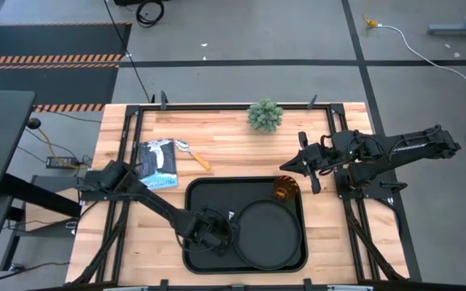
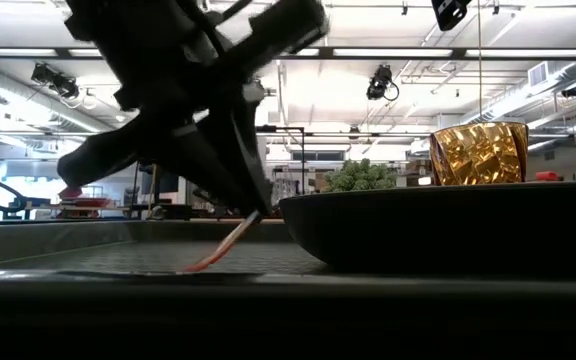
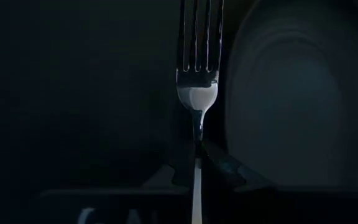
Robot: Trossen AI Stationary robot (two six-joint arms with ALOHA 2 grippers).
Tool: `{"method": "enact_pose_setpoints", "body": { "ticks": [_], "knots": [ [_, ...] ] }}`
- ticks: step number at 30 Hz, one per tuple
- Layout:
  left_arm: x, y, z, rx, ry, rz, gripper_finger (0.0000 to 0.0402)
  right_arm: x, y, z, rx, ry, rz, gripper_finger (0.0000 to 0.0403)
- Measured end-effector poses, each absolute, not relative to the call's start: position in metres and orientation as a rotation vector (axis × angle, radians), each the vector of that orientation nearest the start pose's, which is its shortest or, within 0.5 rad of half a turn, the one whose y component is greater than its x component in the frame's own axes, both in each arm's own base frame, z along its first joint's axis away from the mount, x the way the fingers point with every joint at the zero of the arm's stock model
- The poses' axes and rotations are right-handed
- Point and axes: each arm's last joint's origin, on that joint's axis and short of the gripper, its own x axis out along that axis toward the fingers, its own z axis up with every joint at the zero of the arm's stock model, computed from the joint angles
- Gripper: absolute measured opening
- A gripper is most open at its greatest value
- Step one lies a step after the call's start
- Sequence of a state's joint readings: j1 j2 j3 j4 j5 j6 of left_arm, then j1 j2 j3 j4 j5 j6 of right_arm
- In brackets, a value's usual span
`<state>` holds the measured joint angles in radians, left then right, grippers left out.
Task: Pick and place plate/cup/fork/spoon on tray
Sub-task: Put the orange fork to the left of the black plate on the black tray, then put the yellow spoon to the left of the orange fork on the black tray
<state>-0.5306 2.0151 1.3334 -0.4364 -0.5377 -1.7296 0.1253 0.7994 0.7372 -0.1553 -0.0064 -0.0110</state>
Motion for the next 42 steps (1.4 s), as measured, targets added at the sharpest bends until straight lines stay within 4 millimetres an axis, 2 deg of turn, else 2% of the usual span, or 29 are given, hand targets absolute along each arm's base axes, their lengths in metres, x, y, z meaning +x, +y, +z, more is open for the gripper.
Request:
{"method": "enact_pose_setpoints", "body": {
  "ticks": [12, 16, 26, 37, 42],
  "knots": [
    [0.357, -0.192, 0.152, -1.092, 0.611, 0.758, 0.0025, 0.177, 0.023, 0.317, -0.03, 0.213, 0.152, 0.0011],
    [0.356, -0.193, 0.151, -1.137, 0.65, 0.755, 0.0025, 0.177, 0.024, 0.317, -0.036, 0.211, 0.173, 0.0011],
    [0.36, -0.181, 0.149, -1.187, 0.669, 0.809, 0.003, 0.177, 0.024, 0.317, -0.063, 0.208, 0.192, 0.0011],
    [0.36, -0.178, 0.148, -1.178, 0.69, 0.824, 0.0117, 0.177, 0.025, 0.317, -0.064, 0.206, 0.238, 0.0011],
    [0.355, -0.175, 0.15, -1.114, 0.723, 0.839, 0.0141, 0.177, 0.025, 0.317, -0.065, 0.206, 0.238, 0.0011]
  ]
}}
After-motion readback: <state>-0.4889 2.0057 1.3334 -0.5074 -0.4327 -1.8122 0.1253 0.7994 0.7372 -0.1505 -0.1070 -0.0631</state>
